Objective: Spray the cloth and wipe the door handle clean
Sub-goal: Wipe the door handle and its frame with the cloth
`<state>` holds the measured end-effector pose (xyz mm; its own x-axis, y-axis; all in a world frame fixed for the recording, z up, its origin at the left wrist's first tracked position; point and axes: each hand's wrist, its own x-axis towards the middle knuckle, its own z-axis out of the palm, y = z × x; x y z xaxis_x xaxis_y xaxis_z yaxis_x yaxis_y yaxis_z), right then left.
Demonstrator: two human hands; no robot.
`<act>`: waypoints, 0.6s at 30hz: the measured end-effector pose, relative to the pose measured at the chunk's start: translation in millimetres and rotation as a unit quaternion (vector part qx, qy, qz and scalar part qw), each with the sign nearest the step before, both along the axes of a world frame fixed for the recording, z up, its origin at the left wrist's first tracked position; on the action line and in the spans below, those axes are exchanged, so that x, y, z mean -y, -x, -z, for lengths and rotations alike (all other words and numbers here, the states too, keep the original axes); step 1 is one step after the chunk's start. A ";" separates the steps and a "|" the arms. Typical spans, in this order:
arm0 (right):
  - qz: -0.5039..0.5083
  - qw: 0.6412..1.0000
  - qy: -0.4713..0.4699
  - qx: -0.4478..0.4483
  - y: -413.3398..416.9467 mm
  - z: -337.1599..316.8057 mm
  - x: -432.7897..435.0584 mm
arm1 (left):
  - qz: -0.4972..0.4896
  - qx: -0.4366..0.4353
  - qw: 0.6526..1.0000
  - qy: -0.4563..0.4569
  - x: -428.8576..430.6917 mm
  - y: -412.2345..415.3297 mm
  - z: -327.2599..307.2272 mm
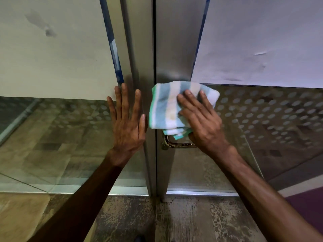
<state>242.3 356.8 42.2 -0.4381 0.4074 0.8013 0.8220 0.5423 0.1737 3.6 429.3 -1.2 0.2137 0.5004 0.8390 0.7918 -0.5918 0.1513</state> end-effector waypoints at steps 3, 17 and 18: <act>0.039 0.997 -0.026 0.062 3.1 6.3 -10.5 | -0.011 -0.006 1.000 0.008 -0.3 0.6 -3.0; 0.031 0.988 0.022 0.152 -2.5 42.9 -10.3 | -0.043 -0.025 0.999 -0.014 -10.3 -6.3 -2.5; 0.026 0.988 0.036 0.151 -3.3 43.9 -8.6 | -0.043 -0.025 0.999 -0.012 -10.6 -6.3 -2.0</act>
